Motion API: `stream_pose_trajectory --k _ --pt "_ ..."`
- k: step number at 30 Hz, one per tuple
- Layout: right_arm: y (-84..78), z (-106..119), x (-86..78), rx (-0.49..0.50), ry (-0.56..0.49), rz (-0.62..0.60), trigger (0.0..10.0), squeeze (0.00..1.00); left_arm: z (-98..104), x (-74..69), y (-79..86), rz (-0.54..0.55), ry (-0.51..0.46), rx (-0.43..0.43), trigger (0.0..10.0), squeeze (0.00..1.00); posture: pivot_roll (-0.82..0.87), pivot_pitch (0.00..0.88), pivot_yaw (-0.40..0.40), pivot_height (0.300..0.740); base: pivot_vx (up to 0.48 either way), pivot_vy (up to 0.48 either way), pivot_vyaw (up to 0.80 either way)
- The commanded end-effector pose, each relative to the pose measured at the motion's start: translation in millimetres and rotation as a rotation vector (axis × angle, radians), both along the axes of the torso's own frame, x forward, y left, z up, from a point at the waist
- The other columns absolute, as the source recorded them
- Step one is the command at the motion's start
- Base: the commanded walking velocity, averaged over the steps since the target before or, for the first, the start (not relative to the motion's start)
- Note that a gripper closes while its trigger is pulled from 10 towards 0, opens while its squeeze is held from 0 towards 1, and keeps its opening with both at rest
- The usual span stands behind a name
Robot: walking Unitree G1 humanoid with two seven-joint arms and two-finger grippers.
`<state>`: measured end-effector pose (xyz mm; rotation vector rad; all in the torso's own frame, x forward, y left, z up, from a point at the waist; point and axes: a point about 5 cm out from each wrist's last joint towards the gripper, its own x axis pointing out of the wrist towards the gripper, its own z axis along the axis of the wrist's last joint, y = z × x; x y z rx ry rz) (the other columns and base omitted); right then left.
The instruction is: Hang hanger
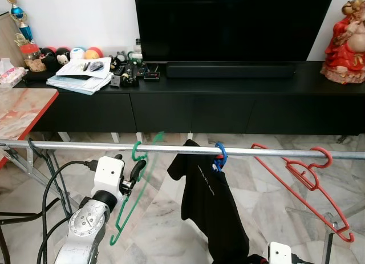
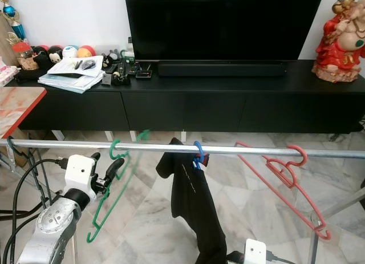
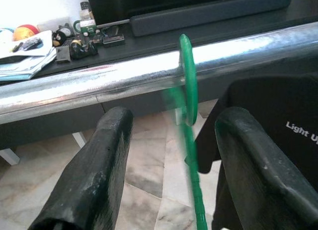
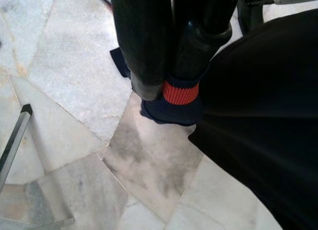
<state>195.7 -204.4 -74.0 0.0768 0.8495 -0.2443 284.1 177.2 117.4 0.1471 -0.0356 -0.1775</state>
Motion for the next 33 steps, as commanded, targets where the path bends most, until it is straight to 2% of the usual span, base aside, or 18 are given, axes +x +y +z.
stream_pose_trajectory --k 1,6,16,33 --pt "2.7 -1.0 -0.9 0.002 0.006 0.011 10.0 0.00 0.2 -2.4 1.1 0.002 0.007 0.011 10.0 0.00 0.04 0.047 0.017 0.740 0.000 0.000 0.00" --pt "4.1 -2.0 -2.2 0.000 0.015 0.025 10.0 0.00 -0.9 -3.7 1.1 -0.004 0.019 0.022 10.0 0.00 0.04 0.046 0.018 0.740 0.000 -0.050 0.00" --pt "5.3 -3.6 -4.8 -0.004 0.027 0.036 10.0 0.00 -4.0 -3.4 3.0 0.014 0.045 0.032 10.0 0.00 0.04 0.042 0.022 0.740 0.000 -0.341 0.00" --pt "4.0 -5.4 -8.5 -0.008 0.044 0.055 10.0 0.00 1.0 -2.0 5.3 0.052 0.033 0.035 10.0 0.00 0.04 0.029 0.014 0.740 0.000 -0.346 0.00"
